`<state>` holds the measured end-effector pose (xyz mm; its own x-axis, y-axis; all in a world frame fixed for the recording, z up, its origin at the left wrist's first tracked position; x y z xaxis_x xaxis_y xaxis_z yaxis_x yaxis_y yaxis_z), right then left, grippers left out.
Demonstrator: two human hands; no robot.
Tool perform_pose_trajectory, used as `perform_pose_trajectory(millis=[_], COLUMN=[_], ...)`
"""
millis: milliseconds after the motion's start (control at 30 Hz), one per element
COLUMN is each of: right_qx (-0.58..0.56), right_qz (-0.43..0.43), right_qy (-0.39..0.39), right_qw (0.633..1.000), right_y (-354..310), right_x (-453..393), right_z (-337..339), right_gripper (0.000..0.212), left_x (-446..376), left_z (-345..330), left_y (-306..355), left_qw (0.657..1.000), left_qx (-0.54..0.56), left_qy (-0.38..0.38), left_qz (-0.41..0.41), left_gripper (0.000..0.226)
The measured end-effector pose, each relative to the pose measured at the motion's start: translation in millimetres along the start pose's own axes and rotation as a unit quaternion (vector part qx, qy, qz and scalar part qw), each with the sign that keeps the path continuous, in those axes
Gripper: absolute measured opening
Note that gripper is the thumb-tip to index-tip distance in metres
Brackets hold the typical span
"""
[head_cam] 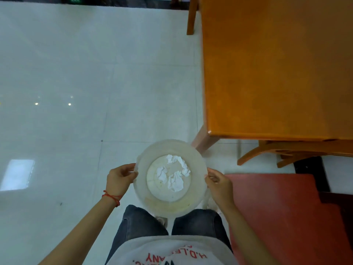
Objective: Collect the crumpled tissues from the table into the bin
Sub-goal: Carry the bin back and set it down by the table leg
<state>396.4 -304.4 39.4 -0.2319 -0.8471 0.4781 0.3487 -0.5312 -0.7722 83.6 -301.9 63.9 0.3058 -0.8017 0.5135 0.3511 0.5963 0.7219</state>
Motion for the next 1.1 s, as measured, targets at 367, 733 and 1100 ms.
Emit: perform_pose_trajectory(millis=[367, 733, 1100], right_qx=[0.011, -0.058, -0.106], right_qz=[0.032, -0.002, -0.113], right_qy=[0.015, 0.038, 0.104], right_qw=[0.999, 0.998, 0.983], right_y=[-71, -112, -103], right_x=[-35, -96, -143], right_z=[-67, -85, -107], right_gripper=[0.027, 0.024, 0.025], left_x=[-71, -163, -270], left_z=[69, 68, 34], left_y=[18, 89, 137], left_qw=[1.0, 0.998, 0.979], left_qx=[0.025, -0.064, -0.152], left_qy=[0.015, -0.012, -0.129], left_qz=[0.005, -0.021, -0.039], left_gripper=[0.03, 0.029, 0.025])
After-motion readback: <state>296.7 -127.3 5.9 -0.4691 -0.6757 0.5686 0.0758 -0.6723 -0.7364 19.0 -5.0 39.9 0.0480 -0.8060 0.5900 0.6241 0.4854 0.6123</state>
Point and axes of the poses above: each hand's wrist, its own x-axis away from the middle knuckle, its own z-axis out of the back of the hand, y = z × x, the point moved 6 cm from there along -x, towards the middle knuckle
